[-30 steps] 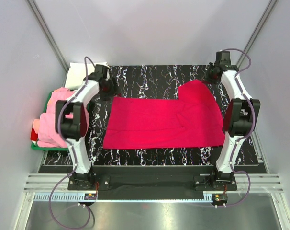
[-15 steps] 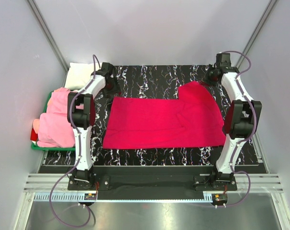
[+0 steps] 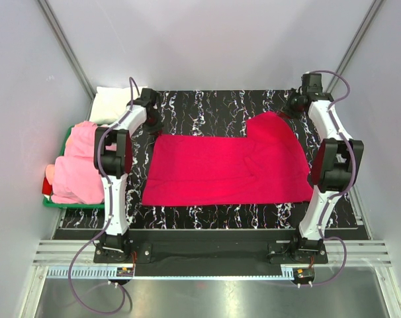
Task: Fold and stack the t-shirts
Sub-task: Fold the tshirt
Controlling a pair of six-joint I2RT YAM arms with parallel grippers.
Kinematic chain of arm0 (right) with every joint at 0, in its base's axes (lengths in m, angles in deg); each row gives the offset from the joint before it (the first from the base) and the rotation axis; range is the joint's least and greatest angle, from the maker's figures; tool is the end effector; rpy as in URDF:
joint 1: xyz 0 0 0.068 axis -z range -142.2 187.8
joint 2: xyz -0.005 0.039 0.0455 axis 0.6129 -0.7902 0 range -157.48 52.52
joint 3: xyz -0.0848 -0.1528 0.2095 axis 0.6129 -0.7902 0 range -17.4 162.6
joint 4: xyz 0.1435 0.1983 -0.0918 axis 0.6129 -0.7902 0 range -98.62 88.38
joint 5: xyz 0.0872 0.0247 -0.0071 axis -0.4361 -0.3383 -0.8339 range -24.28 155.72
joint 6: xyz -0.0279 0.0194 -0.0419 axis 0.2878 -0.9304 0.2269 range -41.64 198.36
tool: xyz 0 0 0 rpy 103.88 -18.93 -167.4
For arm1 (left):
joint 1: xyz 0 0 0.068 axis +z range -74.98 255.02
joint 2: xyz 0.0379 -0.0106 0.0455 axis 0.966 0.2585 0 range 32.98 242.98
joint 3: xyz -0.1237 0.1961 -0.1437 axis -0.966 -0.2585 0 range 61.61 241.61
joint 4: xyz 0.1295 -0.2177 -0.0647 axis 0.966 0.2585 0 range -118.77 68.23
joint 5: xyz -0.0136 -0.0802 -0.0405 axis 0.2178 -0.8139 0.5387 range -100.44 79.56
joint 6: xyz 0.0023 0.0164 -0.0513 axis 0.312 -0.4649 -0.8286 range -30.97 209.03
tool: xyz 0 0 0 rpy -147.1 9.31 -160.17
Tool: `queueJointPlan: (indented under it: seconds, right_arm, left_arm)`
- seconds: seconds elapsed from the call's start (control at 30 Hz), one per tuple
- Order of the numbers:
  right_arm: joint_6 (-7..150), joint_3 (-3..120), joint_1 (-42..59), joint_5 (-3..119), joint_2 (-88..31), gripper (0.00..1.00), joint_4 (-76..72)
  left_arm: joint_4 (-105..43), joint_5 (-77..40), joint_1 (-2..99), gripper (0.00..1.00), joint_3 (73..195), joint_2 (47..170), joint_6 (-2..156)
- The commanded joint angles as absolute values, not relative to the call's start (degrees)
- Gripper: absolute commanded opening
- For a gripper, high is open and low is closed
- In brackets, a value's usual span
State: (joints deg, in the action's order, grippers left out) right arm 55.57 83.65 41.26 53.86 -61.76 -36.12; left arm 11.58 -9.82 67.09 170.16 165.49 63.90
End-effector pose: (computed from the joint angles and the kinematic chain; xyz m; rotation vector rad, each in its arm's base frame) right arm 0.4535 -0.0202 0.2760 0.4543 2.3766 0.4045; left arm 0.4894 -0.0677 0.1647 -0.4078 2.6733 -0.1614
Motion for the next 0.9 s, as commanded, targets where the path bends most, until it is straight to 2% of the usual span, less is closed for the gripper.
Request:
queueJointPlan:
  seconds: [0.0,0.03,0.07,0.4,0.7,0.87]
  right_arm:
    - [54.6,83.1,43.2,51.4,-59.7,0.0,-34.1]
    - [54.5,82.8,43.6,51.4,-59.6,0.0,-34.2]
    - [54.5,82.7,43.7,51.5,-59.3,0.0,-34.1]
    - [55.6,80.3,45.0,51.3,-53.0,0.0,-35.5]
    - [55.9,68.4,45.4,53.9,-43.2,0.0,-34.4]
    - [55.0,60.0,45.5,58.6,-33.5,0.0,-34.3]
  left_arm:
    - [9.8,-10.1,67.0,0.09,169.9,166.7,64.8]
    - [10.0,-10.1,67.0,0.01,170.2,166.7,64.9]
    - [10.8,-10.1,67.0,0.0,170.4,166.7,65.1]
    - [9.4,-14.0,67.0,0.0,165.5,155.4,66.6]
    - [4.5,-16.5,67.1,0.0,151.1,141.7,67.3]
    - [2.8,-17.2,67.2,0.0,142.6,135.3,67.1]
